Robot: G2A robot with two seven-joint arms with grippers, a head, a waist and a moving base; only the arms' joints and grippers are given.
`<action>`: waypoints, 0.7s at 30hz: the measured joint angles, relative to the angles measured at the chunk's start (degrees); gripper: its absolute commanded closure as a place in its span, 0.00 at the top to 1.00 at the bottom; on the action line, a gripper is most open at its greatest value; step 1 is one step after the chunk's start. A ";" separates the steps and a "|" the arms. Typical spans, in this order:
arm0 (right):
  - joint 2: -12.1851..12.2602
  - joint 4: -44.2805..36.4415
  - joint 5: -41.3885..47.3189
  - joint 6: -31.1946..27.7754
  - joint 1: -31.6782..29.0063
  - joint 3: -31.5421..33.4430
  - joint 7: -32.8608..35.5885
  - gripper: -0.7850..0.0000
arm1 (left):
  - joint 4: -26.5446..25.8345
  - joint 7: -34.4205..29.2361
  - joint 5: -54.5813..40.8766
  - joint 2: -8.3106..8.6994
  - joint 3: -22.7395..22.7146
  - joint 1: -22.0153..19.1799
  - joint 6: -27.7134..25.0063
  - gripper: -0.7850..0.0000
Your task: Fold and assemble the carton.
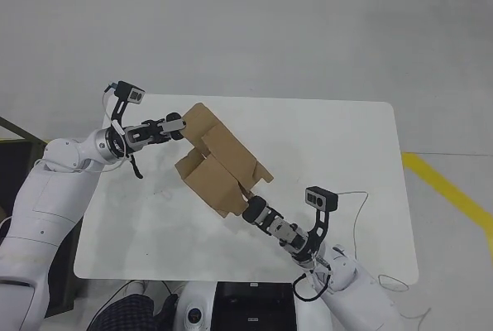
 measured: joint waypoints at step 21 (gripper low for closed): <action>-0.94 -0.93 -15.65 -0.01 3.28 1.25 2.46 1.00 | 0.00 0.00 0.00 0.00 0.00 0.00 0.00 0.00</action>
